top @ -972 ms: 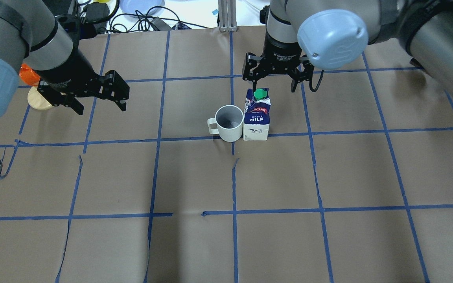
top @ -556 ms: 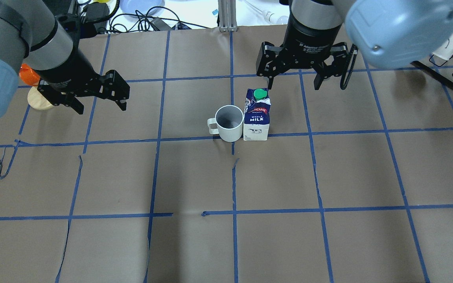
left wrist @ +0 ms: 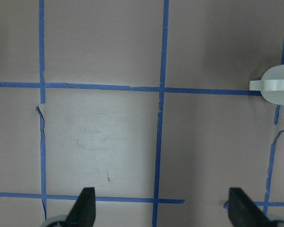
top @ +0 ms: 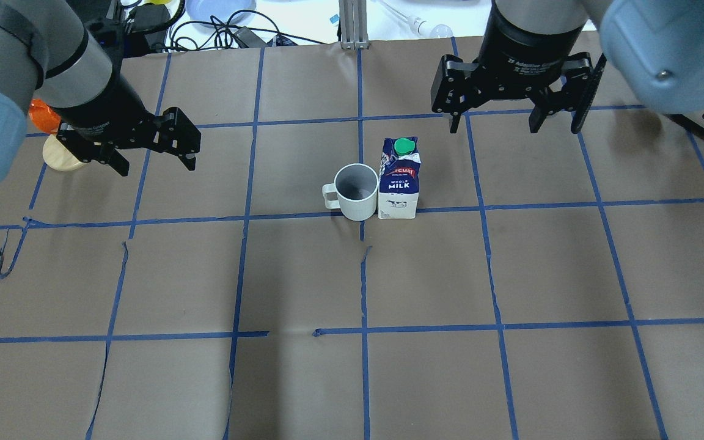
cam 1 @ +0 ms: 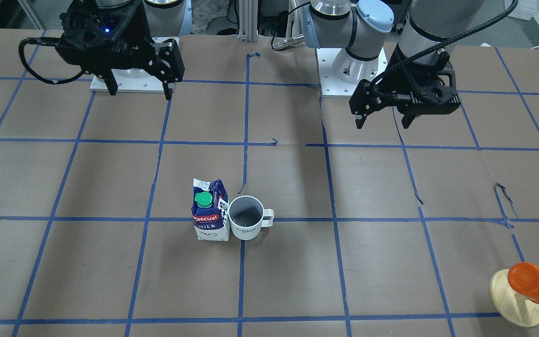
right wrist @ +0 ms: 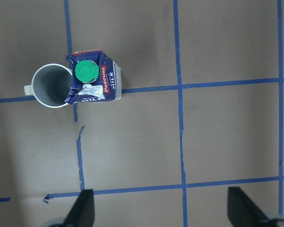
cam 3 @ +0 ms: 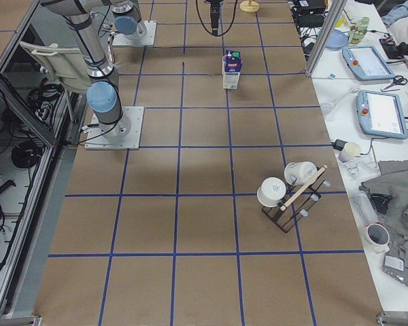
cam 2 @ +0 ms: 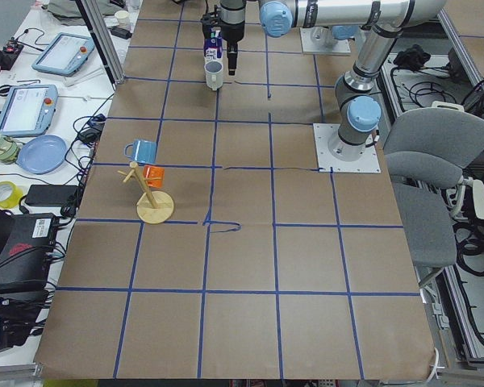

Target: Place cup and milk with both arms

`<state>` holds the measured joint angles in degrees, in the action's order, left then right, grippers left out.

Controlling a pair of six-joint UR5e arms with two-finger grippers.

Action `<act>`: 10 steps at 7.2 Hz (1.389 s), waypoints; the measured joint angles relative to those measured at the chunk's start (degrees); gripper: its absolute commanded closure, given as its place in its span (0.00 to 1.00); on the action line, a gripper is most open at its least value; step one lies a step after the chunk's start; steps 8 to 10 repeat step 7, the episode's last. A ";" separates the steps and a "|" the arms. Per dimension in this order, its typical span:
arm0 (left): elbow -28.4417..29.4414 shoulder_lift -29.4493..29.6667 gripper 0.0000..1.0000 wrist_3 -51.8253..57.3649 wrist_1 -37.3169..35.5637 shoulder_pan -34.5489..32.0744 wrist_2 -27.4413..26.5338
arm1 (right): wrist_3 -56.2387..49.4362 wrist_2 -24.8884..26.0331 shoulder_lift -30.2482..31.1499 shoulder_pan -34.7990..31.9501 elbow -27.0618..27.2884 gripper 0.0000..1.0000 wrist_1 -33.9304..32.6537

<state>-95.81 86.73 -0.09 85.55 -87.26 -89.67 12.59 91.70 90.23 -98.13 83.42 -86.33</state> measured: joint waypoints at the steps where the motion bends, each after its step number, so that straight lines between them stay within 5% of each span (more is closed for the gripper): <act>1: 0.15 -0.04 0.00 -0.01 -0.02 0.03 -0.04 | -1.55 0.00 0.02 1.81 0.11 0.00 -0.03; 10: 0.20 -0.16 0.00 -0.09 -0.03 0.07 -0.07 | -3.61 -0.44 -0.22 3.30 1.04 0.00 -0.76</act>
